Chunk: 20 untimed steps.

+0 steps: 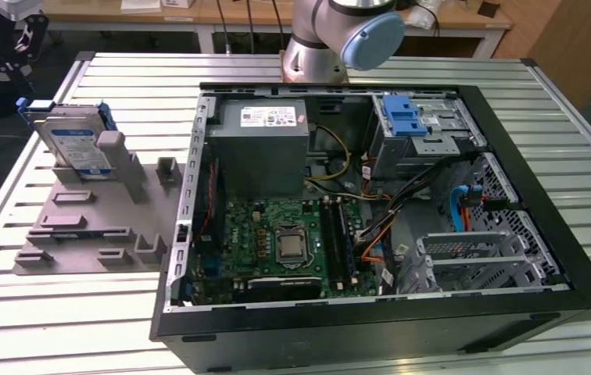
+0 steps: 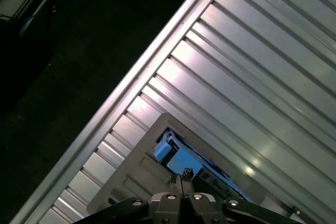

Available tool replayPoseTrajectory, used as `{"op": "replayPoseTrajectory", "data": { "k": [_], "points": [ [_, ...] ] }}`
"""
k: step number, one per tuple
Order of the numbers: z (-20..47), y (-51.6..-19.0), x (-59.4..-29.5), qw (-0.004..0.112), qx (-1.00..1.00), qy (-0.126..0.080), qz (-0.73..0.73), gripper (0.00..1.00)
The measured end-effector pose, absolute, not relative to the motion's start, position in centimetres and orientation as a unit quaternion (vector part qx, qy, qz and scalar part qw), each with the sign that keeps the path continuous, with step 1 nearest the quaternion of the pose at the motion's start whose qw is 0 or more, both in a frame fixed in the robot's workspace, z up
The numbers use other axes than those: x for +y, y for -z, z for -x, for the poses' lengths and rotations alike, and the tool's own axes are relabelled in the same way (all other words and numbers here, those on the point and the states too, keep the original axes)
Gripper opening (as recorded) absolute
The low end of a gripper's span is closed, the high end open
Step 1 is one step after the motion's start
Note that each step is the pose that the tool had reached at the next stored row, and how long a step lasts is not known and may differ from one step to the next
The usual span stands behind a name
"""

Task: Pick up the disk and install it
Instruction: 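Pick up the disk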

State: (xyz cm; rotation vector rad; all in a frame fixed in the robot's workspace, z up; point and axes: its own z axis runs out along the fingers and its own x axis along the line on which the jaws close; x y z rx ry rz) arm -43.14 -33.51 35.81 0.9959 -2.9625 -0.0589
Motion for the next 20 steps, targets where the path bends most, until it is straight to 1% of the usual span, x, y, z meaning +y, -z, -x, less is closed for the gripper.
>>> {"op": "replayPoseTrajectory", "data": {
  "k": [9,20],
  "points": [
    [43.22,-35.81,-33.51,0.008,-0.942,0.019,-0.335,0.11],
    [43.22,-35.79,-33.52,0.008,-0.911,0.018,-0.412,0.11]
  ]
}}
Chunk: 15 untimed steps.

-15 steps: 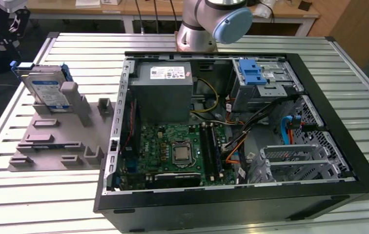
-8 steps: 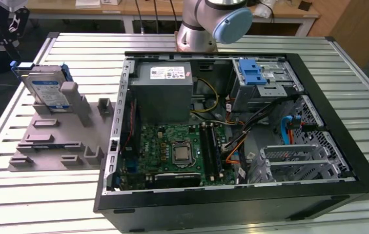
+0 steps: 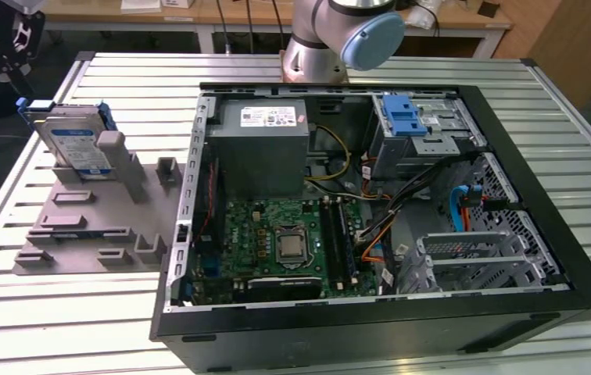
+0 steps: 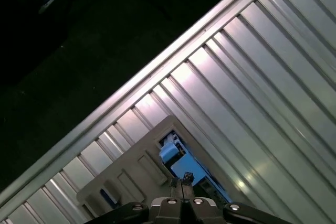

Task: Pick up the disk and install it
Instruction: 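Pick up the disk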

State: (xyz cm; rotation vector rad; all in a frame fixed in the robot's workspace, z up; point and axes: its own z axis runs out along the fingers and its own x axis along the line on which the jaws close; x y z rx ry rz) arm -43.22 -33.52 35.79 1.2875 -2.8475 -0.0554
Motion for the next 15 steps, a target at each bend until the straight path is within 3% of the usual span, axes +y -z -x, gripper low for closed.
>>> {"op": "replayPoseTrajectory", "data": {
  "k": [15],
  "points": [
    [43.23,-35.78,-33.51,0.009,-0.891,0.017,-0.454,0.11]
  ]
}}
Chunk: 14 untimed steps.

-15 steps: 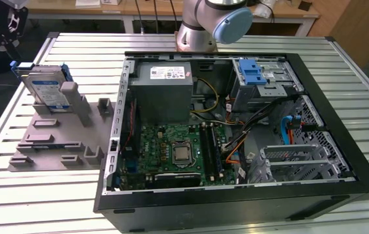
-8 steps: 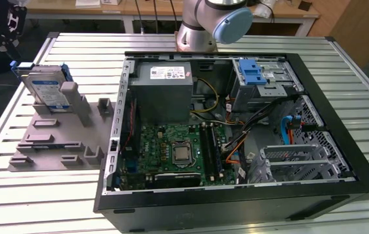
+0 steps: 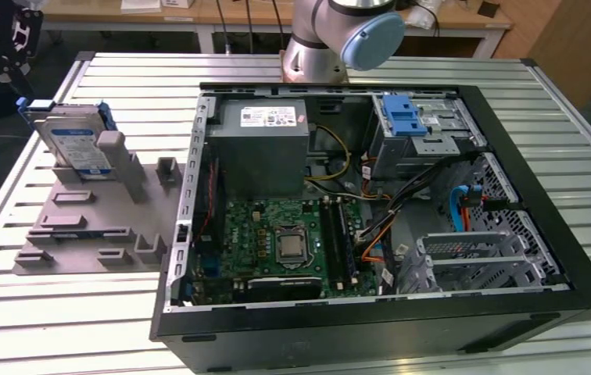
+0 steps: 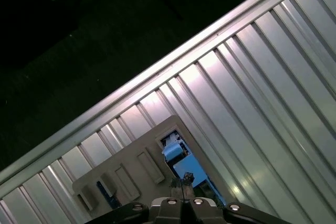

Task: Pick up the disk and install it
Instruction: 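Pick up the disk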

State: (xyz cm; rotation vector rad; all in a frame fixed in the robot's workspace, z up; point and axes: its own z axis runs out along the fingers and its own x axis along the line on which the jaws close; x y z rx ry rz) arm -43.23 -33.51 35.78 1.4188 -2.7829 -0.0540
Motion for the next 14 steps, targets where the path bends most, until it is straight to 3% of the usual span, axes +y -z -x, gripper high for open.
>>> {"op": "replayPoseTrajectory", "data": {
  "k": [14],
  "points": [
    [43.23,-35.78,-33.52,0.009,-0.876,0.017,-0.482,0.11]
  ]
}}
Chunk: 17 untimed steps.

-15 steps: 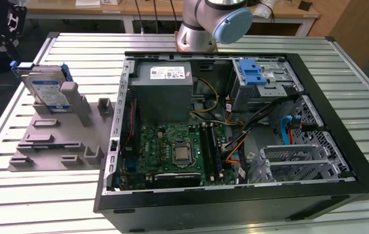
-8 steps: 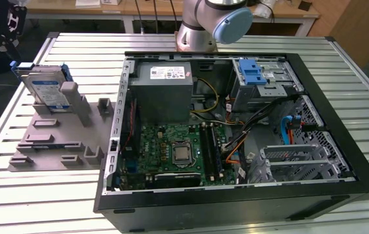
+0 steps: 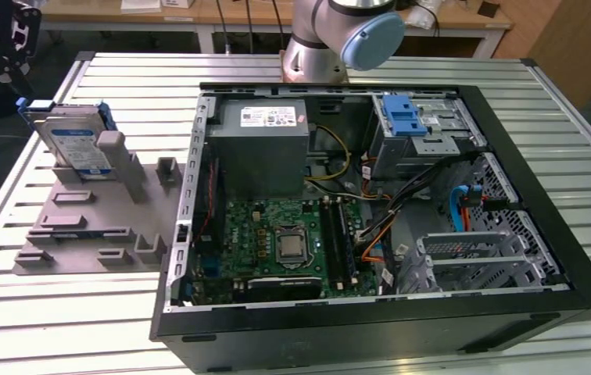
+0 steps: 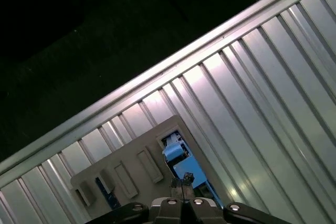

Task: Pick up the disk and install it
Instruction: 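Pick up the disk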

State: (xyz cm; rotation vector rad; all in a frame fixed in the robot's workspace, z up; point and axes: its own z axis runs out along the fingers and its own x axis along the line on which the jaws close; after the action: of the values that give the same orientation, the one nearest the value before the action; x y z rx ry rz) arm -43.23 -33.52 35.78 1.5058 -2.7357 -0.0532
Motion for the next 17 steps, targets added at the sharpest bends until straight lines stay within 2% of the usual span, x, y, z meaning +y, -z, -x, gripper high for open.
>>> {"op": "replayPoseTrajectory", "data": {
  "k": [17],
  "points": [
    [43.23,-35.78,-33.51,0.01,-0.862,0.017,-0.507,0.11]
  ]
}}
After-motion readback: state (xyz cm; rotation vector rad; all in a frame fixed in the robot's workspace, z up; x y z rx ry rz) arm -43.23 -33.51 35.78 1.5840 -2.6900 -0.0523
